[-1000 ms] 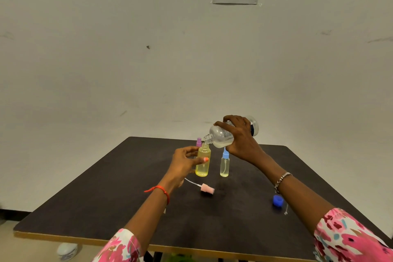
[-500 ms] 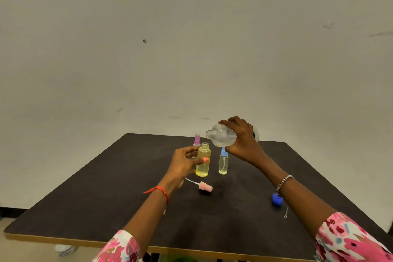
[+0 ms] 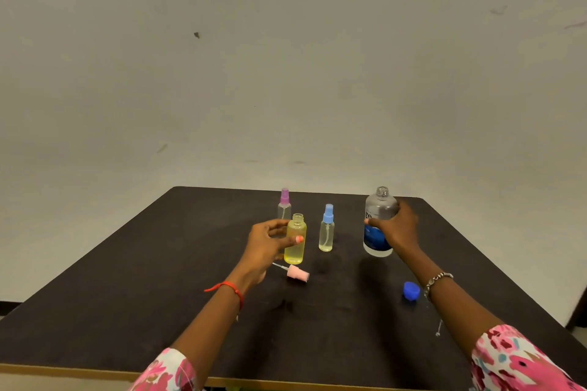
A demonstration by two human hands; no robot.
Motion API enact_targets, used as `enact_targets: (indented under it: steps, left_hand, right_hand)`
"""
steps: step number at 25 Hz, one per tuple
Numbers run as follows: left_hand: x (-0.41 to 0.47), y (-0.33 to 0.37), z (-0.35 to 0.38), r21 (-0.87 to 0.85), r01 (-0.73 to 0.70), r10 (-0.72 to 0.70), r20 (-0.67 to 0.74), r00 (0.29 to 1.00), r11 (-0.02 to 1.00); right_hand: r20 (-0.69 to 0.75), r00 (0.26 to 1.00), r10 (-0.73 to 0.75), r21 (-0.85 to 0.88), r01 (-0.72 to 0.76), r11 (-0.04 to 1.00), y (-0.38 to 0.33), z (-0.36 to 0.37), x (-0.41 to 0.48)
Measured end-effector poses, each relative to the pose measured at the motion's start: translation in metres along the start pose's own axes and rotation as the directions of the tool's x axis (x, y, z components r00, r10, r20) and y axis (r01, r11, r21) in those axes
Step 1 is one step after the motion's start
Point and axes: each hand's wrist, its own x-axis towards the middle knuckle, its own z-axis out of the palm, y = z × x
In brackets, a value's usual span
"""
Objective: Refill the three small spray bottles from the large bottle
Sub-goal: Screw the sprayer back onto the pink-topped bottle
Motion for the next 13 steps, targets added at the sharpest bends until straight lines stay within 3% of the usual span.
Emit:
enact_targets:
  steps: [8,9,11,12,13]
  left_hand:
    - [0.004,-0.005,-0.004,-0.003,0.006,-0.006,-0.037,0.999,1.0]
    - [0.004,-0.004,-0.004,-0.001,0.004,-0.004,-0.04,0.999,1.0]
    - [0.003,-0.002,-0.006,0.007,0.001,-0.001,-0.053,0.999,1.0]
    - [0.003,0.0,-0.007,0.012,-0.003,0.004,-0.062,0.998,1.0]
    - [0.002,0.001,-0.009,0.017,-0.008,0.009,-0.071,0.997,1.0]
  right_hand:
    - [0.025,0.99,0.138,-0.034,-0.137,0.99,0.009,0.001,0.002]
    - [-0.033,0.996,0.083,-0.048,-0.085,0.995,0.003,0.001,-0.002]
    - [-0.185,0.963,-0.195,-0.125,0.174,0.977,-0.011,0.002,-0.013]
    - [-0.179,0.921,-0.345,-0.165,0.317,0.934,-0.019,0.007,-0.02]
    - [-0.074,0.892,-0.445,-0.154,0.431,0.889,-0.025,0.013,-0.027]
